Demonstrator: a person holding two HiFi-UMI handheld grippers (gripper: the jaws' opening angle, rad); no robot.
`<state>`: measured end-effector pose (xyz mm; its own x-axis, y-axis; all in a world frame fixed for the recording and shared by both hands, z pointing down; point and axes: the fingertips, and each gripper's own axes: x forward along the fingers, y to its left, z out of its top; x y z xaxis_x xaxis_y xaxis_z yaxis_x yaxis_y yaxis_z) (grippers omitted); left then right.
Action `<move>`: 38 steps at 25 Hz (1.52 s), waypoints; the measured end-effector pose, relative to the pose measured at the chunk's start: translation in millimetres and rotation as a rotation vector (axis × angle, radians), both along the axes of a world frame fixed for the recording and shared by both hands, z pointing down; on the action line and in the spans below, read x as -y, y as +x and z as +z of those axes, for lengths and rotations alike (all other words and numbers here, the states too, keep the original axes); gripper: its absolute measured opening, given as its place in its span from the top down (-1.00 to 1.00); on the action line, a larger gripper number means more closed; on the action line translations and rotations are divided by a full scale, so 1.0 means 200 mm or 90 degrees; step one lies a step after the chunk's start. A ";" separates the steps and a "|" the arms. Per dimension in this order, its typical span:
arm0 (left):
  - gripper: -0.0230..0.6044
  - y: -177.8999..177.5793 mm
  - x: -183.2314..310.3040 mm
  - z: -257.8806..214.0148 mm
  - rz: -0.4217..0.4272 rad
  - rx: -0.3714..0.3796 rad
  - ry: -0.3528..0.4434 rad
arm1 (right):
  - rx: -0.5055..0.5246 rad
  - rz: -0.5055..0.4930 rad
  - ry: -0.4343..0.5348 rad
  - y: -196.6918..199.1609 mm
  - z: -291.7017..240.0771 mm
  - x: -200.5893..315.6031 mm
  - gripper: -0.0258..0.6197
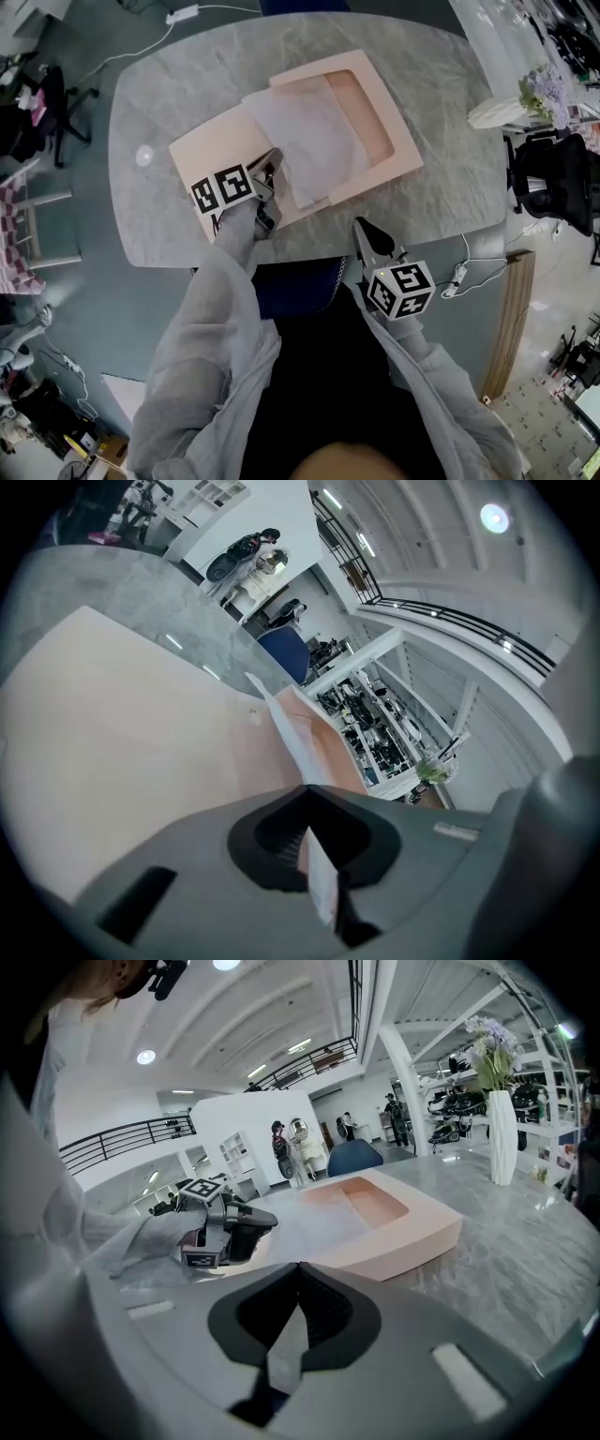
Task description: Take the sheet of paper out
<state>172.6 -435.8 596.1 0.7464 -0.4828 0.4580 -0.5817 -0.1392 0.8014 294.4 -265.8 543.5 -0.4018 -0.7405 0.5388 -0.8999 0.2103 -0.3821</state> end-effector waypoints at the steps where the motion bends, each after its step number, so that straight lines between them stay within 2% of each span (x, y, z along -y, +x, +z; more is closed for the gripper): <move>1: 0.93 -0.01 -0.01 -0.01 -0.003 -0.002 0.001 | 0.000 -0.002 0.002 -0.01 0.00 0.00 0.89; 27: 0.93 -0.37 -0.09 -0.13 -0.083 -0.002 0.032 | 0.001 -0.078 0.033 -0.21 -0.08 -0.01 0.89; 38: 0.93 -0.48 -0.19 -0.22 -0.107 -0.013 0.061 | -0.002 -0.115 0.048 -0.32 -0.10 -0.03 0.89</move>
